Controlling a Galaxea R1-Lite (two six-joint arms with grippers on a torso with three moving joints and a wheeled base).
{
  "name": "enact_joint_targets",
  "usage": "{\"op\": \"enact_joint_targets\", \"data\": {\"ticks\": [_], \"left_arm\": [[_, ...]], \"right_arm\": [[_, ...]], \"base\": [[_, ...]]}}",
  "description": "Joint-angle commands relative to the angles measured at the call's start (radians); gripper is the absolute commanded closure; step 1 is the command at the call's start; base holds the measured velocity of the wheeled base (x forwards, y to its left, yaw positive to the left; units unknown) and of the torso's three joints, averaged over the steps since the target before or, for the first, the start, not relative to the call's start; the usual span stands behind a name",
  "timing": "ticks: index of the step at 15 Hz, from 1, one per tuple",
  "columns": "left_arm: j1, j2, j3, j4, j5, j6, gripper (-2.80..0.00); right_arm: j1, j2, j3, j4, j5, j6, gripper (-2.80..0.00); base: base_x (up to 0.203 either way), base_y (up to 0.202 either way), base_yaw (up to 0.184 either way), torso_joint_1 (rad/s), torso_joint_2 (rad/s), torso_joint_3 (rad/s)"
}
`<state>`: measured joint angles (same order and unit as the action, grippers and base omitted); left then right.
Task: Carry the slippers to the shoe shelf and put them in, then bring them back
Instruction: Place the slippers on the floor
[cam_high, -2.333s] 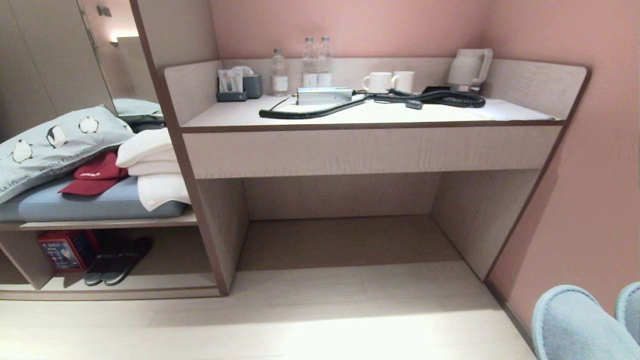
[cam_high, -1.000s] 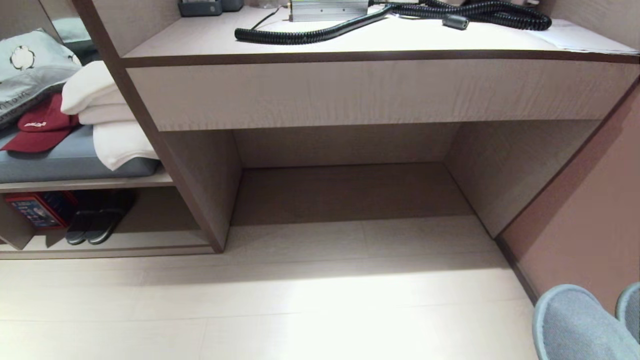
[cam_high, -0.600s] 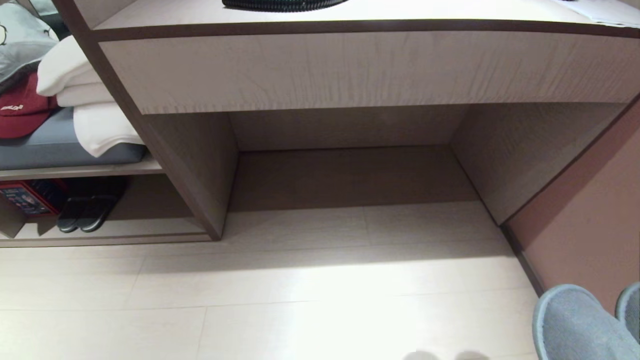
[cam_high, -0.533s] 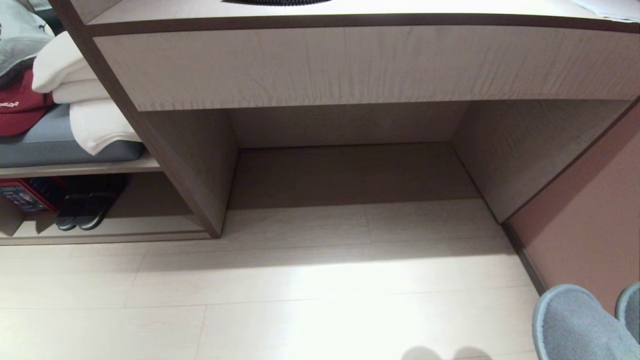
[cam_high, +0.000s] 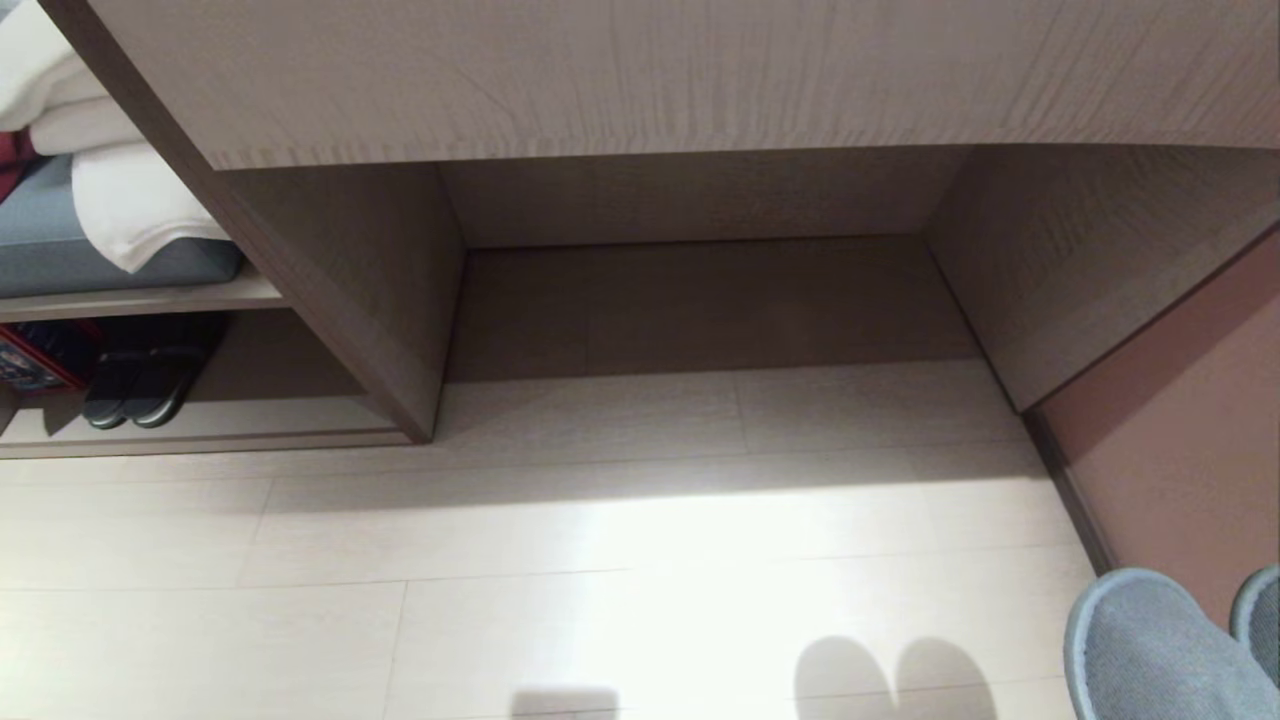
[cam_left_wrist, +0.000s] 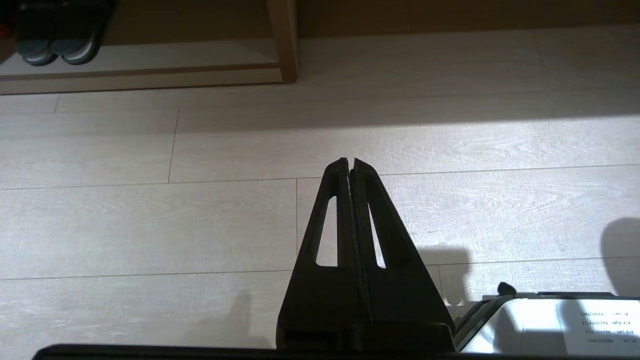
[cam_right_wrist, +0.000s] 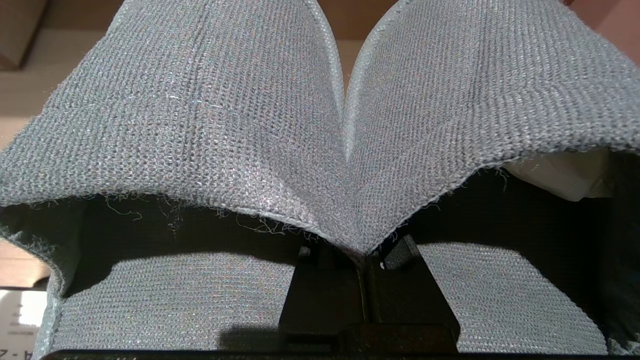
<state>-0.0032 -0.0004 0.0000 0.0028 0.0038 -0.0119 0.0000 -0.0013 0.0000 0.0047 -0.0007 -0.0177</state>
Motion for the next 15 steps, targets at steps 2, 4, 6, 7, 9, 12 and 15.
{"op": "enact_joint_targets", "data": {"ticks": [2, 4, 6, 7, 9, 12, 15], "left_arm": [[0.000, 0.000, 0.002, 0.000, 0.001, 0.000, 0.00], [0.000, 0.000, 0.002, 0.000, 0.001, 0.000, 0.00], [0.000, 0.000, 0.002, 0.000, 0.001, 0.000, 0.00], [0.000, 0.000, 0.002, 0.000, 0.001, 0.000, 0.00], [0.000, 0.000, 0.002, 0.000, 0.001, 0.000, 0.00], [0.000, 0.000, 0.002, 0.000, 0.001, 0.000, 0.00], [0.000, 0.000, 0.002, 0.000, 0.001, 0.000, 0.00]], "right_arm": [[0.000, -0.002, 0.000, 0.000, 0.000, -0.001, 0.00], [0.000, -0.002, 0.000, 0.000, -0.001, -0.001, 0.00], [0.000, -0.001, 0.000, 0.000, -0.001, -0.001, 0.00], [0.000, -0.002, 0.000, 0.000, 0.000, -0.001, 0.00], [0.000, 0.000, 0.000, 0.000, 0.000, -0.001, 0.00], [0.000, -0.001, 0.000, 0.000, 0.000, -0.001, 0.00], [0.000, -0.001, 0.000, 0.000, 0.001, -0.001, 0.00]], "base": [[0.000, 0.000, 0.000, 0.001, 0.00, -0.202], [0.000, 0.000, 0.000, 0.002, 0.00, -0.195], [0.000, 0.000, 0.000, 0.000, 0.00, -0.198], [0.000, 0.000, 0.000, 0.011, 0.00, -0.207], [0.000, 0.000, 0.000, 0.005, 0.00, -0.199], [0.000, 0.000, 0.000, 0.000, 0.00, -0.196], [0.000, 0.000, 0.000, 0.001, 0.00, -0.197]]}}
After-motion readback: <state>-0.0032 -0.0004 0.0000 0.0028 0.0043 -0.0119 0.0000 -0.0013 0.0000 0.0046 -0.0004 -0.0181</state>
